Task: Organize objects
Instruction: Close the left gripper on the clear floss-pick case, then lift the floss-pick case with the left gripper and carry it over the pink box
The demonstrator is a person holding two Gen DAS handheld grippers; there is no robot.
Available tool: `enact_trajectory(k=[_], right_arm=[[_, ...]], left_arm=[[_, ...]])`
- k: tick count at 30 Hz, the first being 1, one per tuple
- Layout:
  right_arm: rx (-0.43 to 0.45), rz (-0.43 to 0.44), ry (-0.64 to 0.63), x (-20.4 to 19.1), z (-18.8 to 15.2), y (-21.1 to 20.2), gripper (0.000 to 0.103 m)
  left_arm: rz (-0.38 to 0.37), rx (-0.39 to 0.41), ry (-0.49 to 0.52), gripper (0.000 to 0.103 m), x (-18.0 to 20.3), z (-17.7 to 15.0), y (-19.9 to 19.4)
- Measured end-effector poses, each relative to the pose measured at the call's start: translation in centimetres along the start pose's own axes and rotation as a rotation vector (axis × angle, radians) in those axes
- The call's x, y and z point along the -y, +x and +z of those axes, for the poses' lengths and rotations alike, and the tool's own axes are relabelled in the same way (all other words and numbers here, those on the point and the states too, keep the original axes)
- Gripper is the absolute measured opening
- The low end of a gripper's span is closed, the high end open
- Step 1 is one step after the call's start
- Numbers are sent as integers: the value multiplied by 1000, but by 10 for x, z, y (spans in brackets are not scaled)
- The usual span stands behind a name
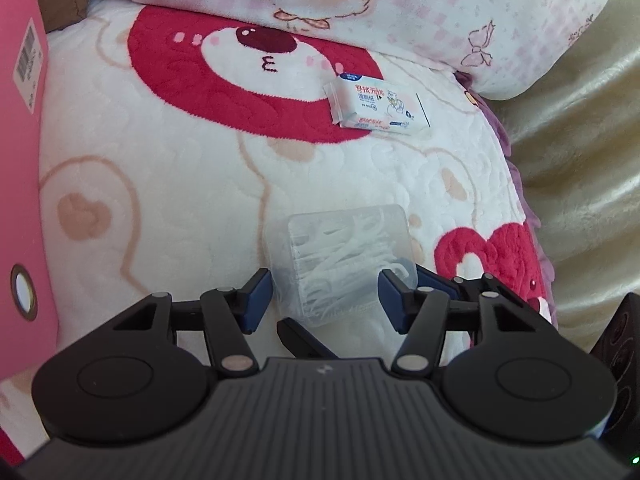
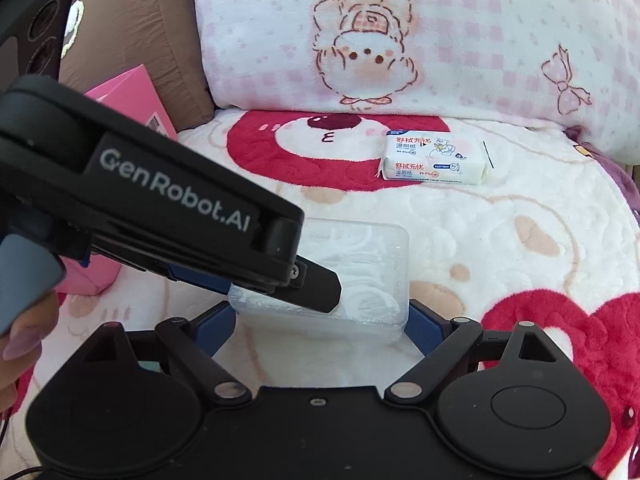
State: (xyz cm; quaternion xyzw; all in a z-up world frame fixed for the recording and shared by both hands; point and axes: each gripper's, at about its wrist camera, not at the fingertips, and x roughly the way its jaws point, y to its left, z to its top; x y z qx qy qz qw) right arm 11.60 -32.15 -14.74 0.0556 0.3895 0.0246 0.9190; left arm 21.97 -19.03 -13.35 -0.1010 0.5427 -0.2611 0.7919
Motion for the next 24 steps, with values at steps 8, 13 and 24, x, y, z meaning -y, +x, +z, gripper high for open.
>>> enact_trajectory(k=[8,13,24], right_arm=[[-7,15,-54,-16,-7,-25,93],[38,-5,-155,-36,-13,-45,93],[28,97,-183,-66,-22,-67,93]], left_arm=[[14,-5,1,57,4,-21,-21],[-18,25,-32,57,-3,-32,-50],[54,-1,-26,55,-13,-60,-98]])
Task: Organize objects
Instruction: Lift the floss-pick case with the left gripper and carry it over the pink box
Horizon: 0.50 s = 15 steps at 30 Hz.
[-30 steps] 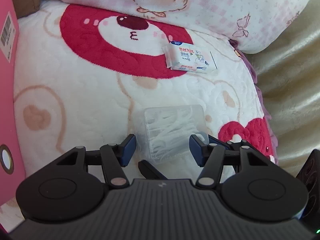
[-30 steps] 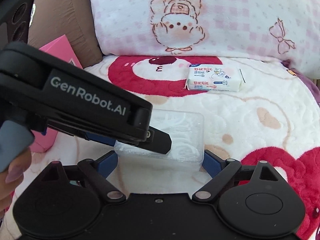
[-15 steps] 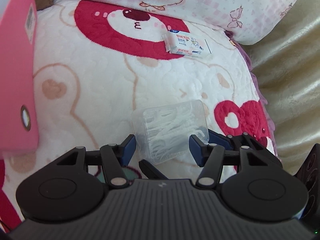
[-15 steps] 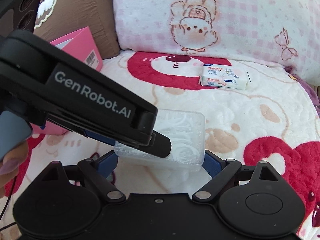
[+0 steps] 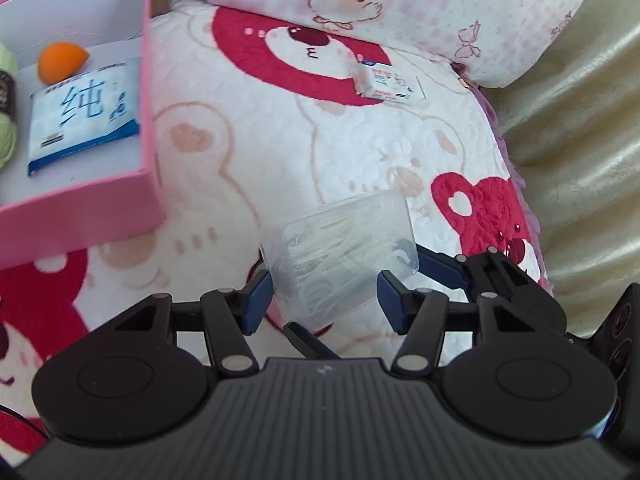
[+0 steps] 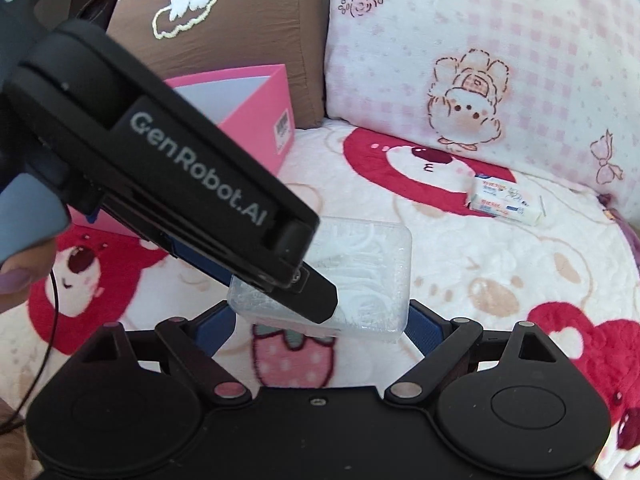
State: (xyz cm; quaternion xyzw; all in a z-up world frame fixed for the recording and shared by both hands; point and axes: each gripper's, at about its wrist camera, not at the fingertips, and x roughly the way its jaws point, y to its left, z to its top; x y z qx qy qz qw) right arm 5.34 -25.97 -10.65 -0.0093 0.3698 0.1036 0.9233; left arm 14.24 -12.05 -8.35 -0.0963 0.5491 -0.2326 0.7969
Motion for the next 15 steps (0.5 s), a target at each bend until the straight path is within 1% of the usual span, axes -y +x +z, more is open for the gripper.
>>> enact_trajectory(k=[2,4,7,11,15], right_arm=[[-12,18,10,-5,1,0,93],[-24,30,16,-9,2,0,93],[-19,53,41,-11,4,-6,93],[-17,88,75,-15,7,-16,93],[-20,91,71,-23,13,-26,93]], left_arm=[[24,14,-23,55,-2,-2,-6],[45,18,-21,55,-2,-4,-12],[53,7,-14,55,-2,-7,-22],[70,16,12,55,1,-13,-40],[76,19,39,55,4,-16,-56]])
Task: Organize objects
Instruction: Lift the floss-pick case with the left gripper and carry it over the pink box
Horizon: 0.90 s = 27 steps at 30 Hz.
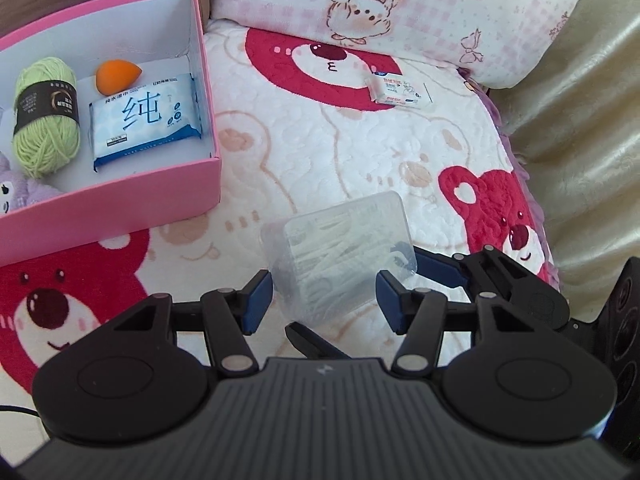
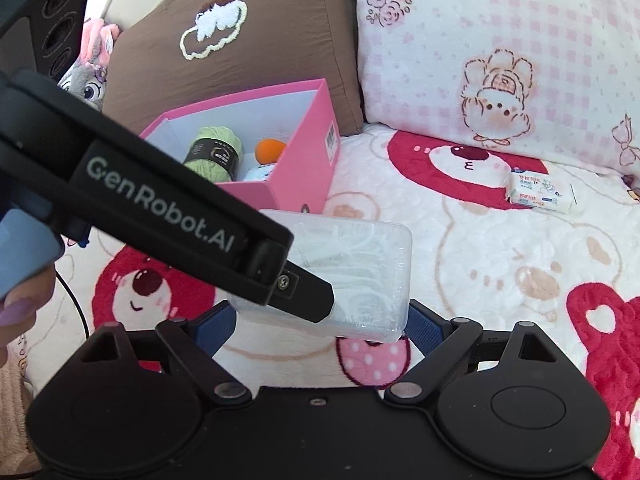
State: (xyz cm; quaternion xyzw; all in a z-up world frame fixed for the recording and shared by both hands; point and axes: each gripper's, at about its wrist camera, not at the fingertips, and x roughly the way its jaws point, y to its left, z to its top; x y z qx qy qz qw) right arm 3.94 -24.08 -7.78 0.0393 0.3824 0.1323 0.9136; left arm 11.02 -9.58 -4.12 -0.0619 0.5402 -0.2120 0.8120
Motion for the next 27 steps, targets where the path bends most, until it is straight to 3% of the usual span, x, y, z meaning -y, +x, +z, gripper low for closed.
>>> enact_trajectory(k=[5,12,27], right_arm=[[4,12,16,-3,8,-13,93],[21,-21,-114,-31,12,-32,93],[15,3,-177,-65,32,-56,93]], left_arm=[[-27,18,2,55,0,-3,-17],[-44,20,17,55,-2,-12,-42],[-54,83,9,55,-15,-29,-92]])
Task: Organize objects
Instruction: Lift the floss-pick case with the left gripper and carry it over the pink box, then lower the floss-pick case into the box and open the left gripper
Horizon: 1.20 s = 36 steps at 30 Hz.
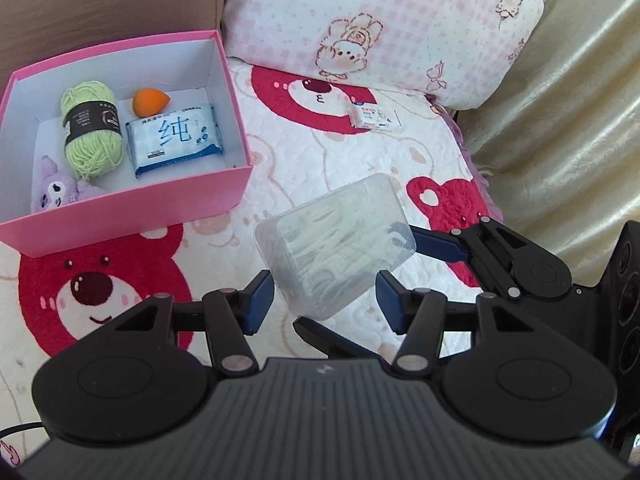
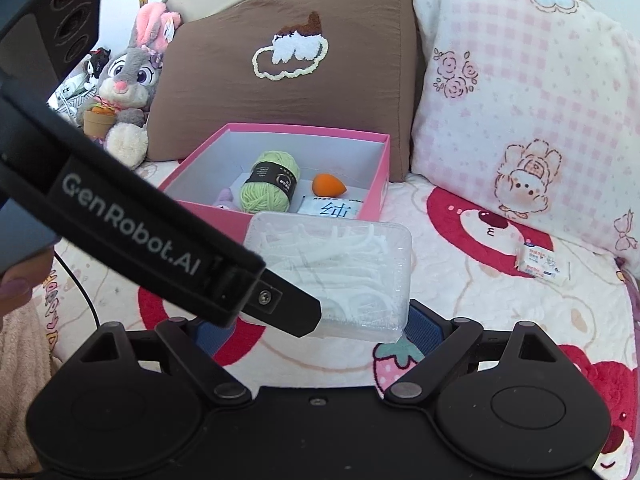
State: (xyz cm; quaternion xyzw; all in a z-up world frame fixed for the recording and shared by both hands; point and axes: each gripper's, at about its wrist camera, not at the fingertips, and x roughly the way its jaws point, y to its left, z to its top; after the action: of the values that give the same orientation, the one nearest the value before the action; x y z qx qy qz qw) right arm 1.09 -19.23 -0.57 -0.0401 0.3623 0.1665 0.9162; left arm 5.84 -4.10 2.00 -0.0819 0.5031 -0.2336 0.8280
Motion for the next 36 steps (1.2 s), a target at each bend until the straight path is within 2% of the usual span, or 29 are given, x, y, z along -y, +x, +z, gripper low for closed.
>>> enact_trajectory(k=[16,24,30,36], right_arm=[[45,16,-107,-46,53,-13,93],[68,29,-153,-58,89,-5,93],[74,27,-120,-57,113,14,93],[89,75,-103,-44,125,37,93]], left_arm=[[-3,106,4,55,-29,13,-65],[14,133,52,55,-43,38,-87],[37,159,52,54,-55,60,-85],[-24,141,-12,54,-85,77,-68]])
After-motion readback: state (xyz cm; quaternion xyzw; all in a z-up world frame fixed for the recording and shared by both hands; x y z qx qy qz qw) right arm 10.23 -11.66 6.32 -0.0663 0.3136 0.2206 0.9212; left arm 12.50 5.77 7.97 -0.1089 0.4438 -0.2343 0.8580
